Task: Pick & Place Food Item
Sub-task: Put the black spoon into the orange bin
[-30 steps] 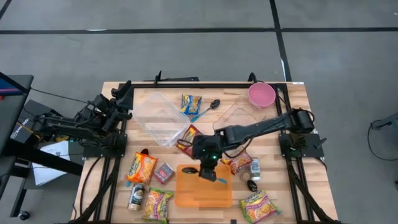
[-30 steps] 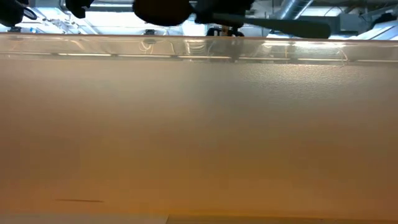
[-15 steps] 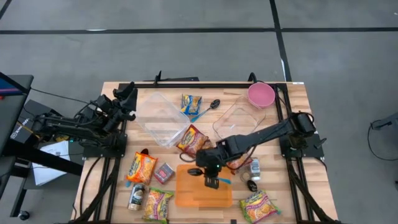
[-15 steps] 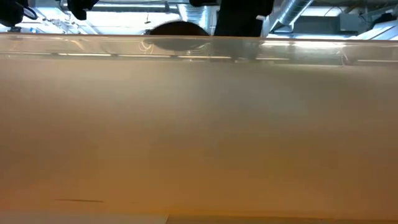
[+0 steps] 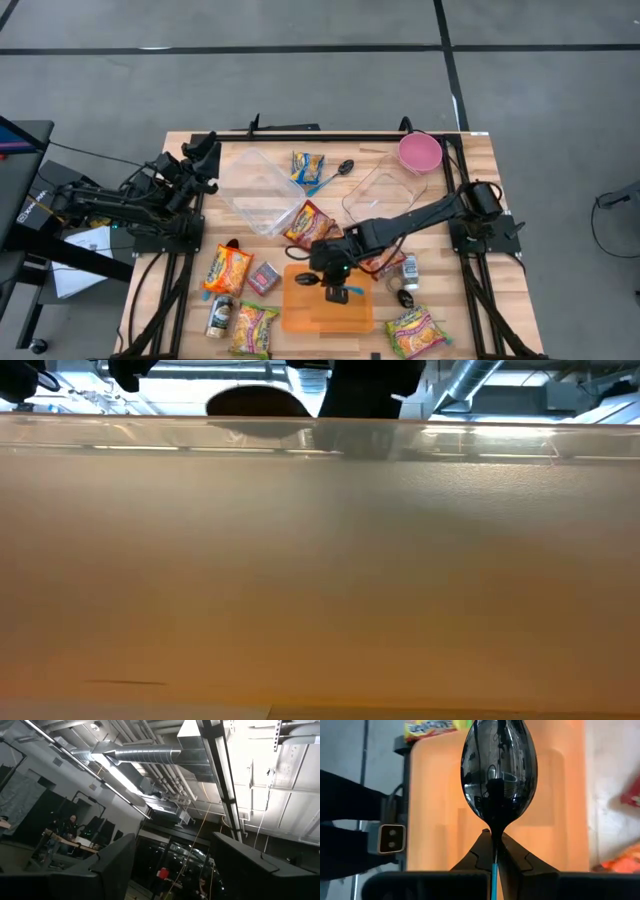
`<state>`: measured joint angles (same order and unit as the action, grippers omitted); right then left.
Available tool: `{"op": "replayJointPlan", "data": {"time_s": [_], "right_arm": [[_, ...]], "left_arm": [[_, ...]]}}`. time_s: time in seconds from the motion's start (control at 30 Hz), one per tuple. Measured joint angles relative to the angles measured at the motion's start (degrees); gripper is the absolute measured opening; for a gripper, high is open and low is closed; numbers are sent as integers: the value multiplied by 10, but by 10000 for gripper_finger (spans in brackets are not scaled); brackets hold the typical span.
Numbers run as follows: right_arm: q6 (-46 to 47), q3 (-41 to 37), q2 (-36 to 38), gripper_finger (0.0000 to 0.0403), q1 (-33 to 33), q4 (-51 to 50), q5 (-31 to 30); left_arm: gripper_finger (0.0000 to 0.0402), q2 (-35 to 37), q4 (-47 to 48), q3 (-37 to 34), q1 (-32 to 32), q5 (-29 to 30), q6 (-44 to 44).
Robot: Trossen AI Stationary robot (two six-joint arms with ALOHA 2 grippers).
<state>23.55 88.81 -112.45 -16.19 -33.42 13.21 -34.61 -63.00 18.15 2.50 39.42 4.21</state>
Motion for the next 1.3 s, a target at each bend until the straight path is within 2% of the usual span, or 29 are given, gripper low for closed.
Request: {"op": "replayJointPlan", "data": {"time_s": [0.43,0.57,0.83,1.13,1.3], "right_arm": [[-11,-1,-27,2,4,27,65],[-10,-1,-29,27,5,27,75],[0,-1,-28,75,6,24,80],[20,-1,-13,97,13,2,77],[33,-1,3,99,30,-10,52]], "left_arm": [[254,0,0,0,0,-1,0],[254,0,0,0,0,-1,0],[254,0,0,0,0,-1,-1],[254,0,0,0,0,1,-1],[254,1,-3,0,0,0,-2]]}}
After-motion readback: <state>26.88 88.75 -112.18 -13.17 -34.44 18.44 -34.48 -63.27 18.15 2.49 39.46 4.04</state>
